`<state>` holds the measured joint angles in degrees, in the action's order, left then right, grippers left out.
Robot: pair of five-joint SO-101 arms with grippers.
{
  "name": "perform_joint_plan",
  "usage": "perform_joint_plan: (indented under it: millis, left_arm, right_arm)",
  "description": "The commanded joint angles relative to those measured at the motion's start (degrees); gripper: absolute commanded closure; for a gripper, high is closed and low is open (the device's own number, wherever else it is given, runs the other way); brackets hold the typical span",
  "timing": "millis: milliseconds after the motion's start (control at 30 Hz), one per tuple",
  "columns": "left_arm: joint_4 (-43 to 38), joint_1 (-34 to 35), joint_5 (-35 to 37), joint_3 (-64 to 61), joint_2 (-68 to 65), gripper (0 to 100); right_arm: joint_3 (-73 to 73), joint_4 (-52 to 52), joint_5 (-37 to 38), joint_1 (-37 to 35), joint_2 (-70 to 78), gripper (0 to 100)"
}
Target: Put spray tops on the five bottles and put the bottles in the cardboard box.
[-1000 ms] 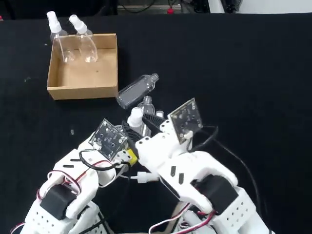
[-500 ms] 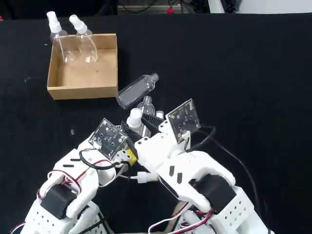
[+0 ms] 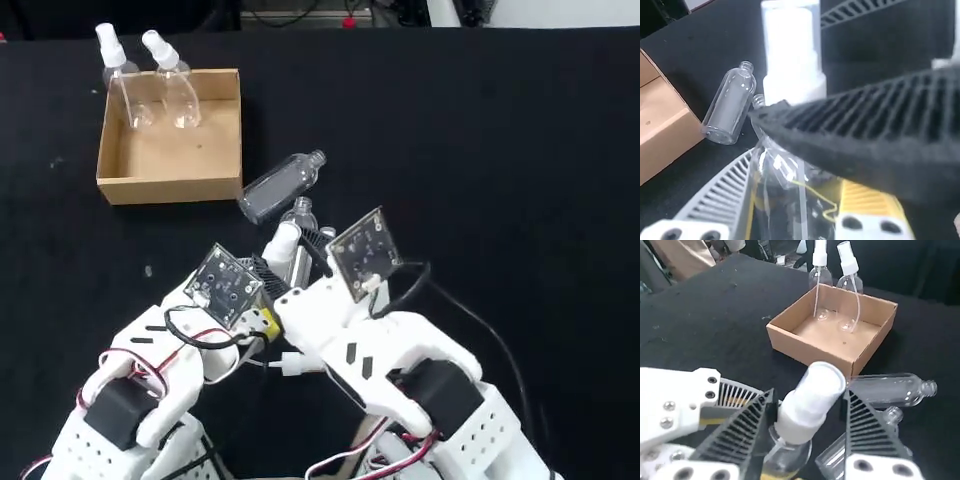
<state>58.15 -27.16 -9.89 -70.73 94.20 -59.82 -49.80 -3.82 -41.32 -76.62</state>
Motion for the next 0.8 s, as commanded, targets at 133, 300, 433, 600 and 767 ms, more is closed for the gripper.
perform_joint_plan:
  millis: [133, 300, 433, 600, 767]
  left_arm:
    - [-0.26, 0.22, 0.18, 0.66, 0.44, 90]
    - [-0.26, 0.22, 0.18, 0.66, 0.44, 90]
    - [-0.18, 0.22, 0.18, 0.66, 0.44, 90]
    - [-0.18, 0.22, 0.18, 0.66, 0.44, 90]
    - [-0.35, 0.22, 0.18, 0.66, 0.44, 90]
  right_arm:
    - [12.88, -9.23, 2.37, -1.05, -1.1, 80.8]
    - [14.02, -10.37, 2.46, -0.79, -1.1, 80.8]
    - [18.33, -10.37, 2.11, 2.46, -1.1, 81.5]
    - [24.22, -9.85, 2.02, 10.2, 0.4, 96.9]
    - [23.78, -6.68, 2.02, 10.55, 8.04, 96.5]
